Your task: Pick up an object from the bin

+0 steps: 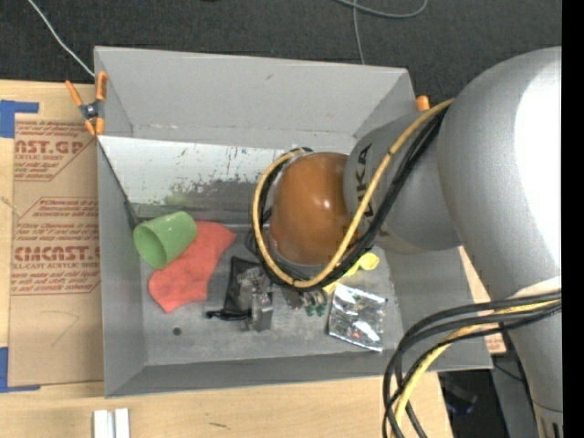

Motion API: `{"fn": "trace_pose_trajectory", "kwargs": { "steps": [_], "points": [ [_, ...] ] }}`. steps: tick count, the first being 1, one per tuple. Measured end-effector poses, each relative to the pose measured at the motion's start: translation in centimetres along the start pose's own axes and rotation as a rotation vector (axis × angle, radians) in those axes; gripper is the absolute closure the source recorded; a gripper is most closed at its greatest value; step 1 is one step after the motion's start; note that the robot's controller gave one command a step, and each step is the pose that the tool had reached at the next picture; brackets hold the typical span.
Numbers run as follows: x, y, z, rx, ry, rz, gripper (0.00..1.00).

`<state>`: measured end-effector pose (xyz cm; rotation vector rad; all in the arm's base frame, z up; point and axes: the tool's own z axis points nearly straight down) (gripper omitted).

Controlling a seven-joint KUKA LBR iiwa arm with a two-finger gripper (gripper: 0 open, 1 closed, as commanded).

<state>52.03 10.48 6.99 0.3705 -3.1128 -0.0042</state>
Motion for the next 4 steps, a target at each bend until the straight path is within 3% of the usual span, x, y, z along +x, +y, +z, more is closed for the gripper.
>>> {"fn": "trace_pose_trajectory", "kwargs": {
  "steps": [1, 2, 3, 4],
  "points": [
    [0.0, 0.0, 0.0, 0.000, 0.000, 0.000, 1.00],
    [-1.3, -1.0, -9.0, 0.000, 0.002, 0.002, 1.00],
    [-0.5, -4.6, -9.9, 0.000, -0.002, -0.396, 1.00],
    [-5.2, 0.1, -0.9, -0.001, -0.005, -0.325, 1.00]
  ]
}}
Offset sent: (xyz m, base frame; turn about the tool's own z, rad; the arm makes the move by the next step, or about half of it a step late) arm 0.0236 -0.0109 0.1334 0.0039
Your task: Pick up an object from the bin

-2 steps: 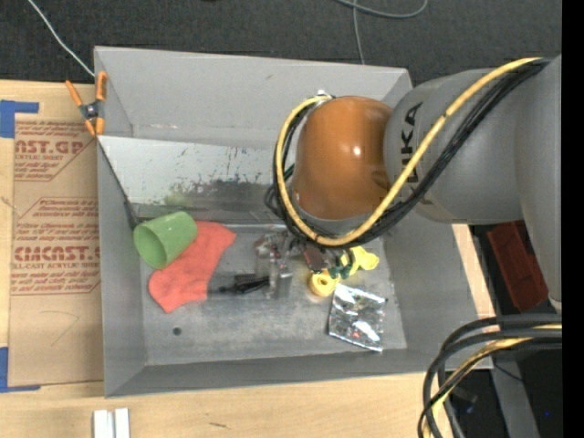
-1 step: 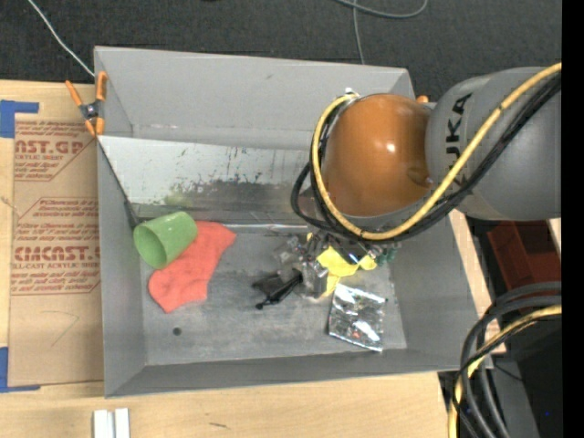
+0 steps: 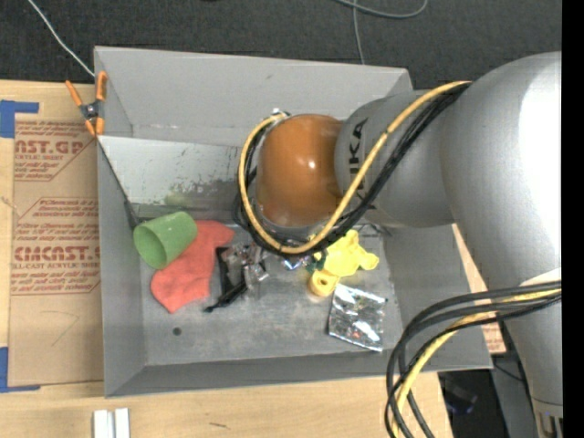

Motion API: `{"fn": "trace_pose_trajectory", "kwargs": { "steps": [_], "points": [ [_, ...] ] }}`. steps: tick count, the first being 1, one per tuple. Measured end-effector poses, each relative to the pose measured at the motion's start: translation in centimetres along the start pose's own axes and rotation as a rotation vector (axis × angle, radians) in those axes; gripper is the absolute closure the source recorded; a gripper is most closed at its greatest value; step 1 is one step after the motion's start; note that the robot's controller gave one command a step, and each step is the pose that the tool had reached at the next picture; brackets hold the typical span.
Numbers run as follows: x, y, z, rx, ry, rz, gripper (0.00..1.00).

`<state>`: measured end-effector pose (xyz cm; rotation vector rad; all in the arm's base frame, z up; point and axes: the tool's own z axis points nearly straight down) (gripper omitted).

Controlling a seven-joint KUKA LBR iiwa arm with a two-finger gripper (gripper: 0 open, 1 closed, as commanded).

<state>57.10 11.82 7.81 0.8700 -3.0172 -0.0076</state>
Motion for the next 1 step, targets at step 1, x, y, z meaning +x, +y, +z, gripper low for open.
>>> {"fn": "trace_pose_trajectory", "kwargs": {
  "steps": [1],
  "points": [
    [0.41, 1.14, -7.50, -0.003, 0.007, -0.043, 1.00]
  ]
}}
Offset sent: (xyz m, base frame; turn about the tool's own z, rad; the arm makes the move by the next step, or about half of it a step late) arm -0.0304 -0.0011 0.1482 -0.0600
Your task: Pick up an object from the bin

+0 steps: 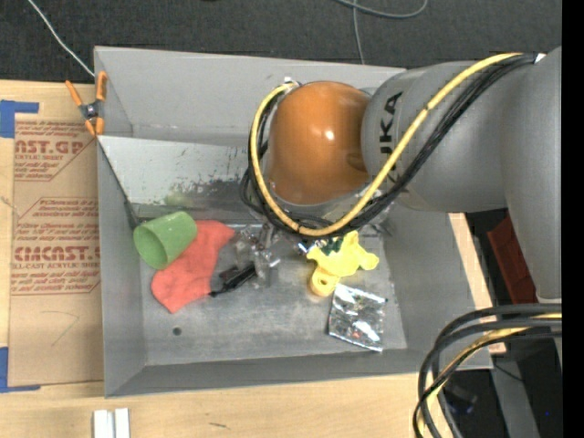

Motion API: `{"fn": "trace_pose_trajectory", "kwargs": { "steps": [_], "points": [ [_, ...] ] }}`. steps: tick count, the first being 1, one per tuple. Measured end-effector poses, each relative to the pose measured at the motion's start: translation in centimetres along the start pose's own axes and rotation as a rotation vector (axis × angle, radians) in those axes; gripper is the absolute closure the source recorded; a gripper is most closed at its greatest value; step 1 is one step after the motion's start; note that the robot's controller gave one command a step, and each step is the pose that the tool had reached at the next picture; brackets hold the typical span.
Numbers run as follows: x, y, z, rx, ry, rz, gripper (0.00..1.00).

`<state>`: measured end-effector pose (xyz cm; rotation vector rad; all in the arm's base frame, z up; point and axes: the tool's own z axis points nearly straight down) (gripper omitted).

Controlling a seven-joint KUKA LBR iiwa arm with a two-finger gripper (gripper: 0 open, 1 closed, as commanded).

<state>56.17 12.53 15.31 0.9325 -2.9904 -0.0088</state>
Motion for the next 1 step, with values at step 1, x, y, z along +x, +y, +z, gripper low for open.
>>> {"fn": "trace_pose_trajectory", "kwargs": {
  "steps": [1],
  "points": [
    [2.09, 0.60, -7.53, 0.005, -0.015, -0.017, 1.00]
  ]
}}
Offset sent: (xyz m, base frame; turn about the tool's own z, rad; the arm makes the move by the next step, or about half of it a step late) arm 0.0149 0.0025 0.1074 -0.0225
